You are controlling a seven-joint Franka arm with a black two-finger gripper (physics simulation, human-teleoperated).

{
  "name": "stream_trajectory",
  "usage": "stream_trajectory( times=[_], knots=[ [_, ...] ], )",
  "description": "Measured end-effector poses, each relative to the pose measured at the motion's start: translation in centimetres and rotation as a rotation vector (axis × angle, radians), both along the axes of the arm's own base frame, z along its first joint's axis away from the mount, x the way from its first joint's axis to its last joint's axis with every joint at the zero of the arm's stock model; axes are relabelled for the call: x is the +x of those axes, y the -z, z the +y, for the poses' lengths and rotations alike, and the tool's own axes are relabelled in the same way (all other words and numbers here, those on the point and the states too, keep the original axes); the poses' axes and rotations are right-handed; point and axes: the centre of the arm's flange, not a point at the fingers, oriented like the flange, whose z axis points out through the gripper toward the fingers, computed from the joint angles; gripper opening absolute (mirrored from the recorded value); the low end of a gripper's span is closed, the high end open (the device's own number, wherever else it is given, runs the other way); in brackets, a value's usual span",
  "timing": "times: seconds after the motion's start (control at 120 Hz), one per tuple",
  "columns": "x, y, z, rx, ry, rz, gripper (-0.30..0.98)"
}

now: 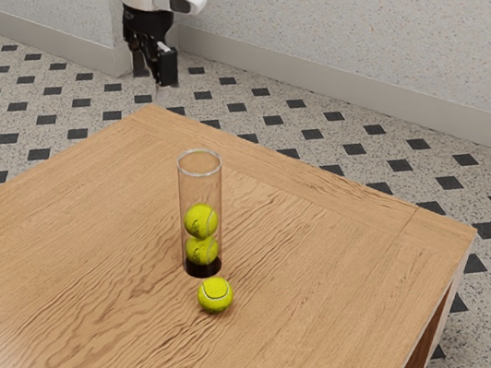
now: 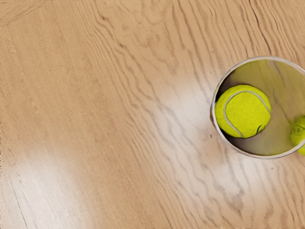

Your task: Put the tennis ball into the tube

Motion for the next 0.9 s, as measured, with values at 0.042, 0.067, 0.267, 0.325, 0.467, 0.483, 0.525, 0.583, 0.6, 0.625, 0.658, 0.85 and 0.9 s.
stream_trajectory(
  times=[0.042,0.067,0.267,0.325,0.467,0.483,0.525,0.583,0.6,0.625,0.658,0.85,0.9],
  knots=[
    [0.0,0.0,0.1,0.0,0.013,0.001,0.69],
    [0.0,0.0,0.0,0.001,0.022,0.003,0.69],
    [-4.2,2.8,-3.3,-0.048,0.101,0.09,0.69],
    [-5.1,4.1,-4.7,-0.076,0.126,0.12,0.69],
    [-6.2,9.3,-8.8,-0.184,0.183,0.188,0.69],
    [-6.4,10.2,-9.2,-0.195,0.187,0.196,0.69],
    [-6.8,12.3,-10.2,-0.221,0.197,0.212,0.69],
    [-7.4,15.5,-11.5,-0.252,0.207,0.235,0.69],
    [-7.7,16.5,-11.8,-0.258,0.209,0.242,0.69],
    [-7.8,18.1,-12.4,-0.268,0.214,0.252,0.69],
    [-7.8,19.8,-13.1,-0.28,0.224,0.258,0.69],
    [-4.7,26.8,-9.3,-0.309,0.158,0.22,0.69],
    [-4.7,27.3,-10.6,-0.297,0.175,0.203,0.69]
  ],
)
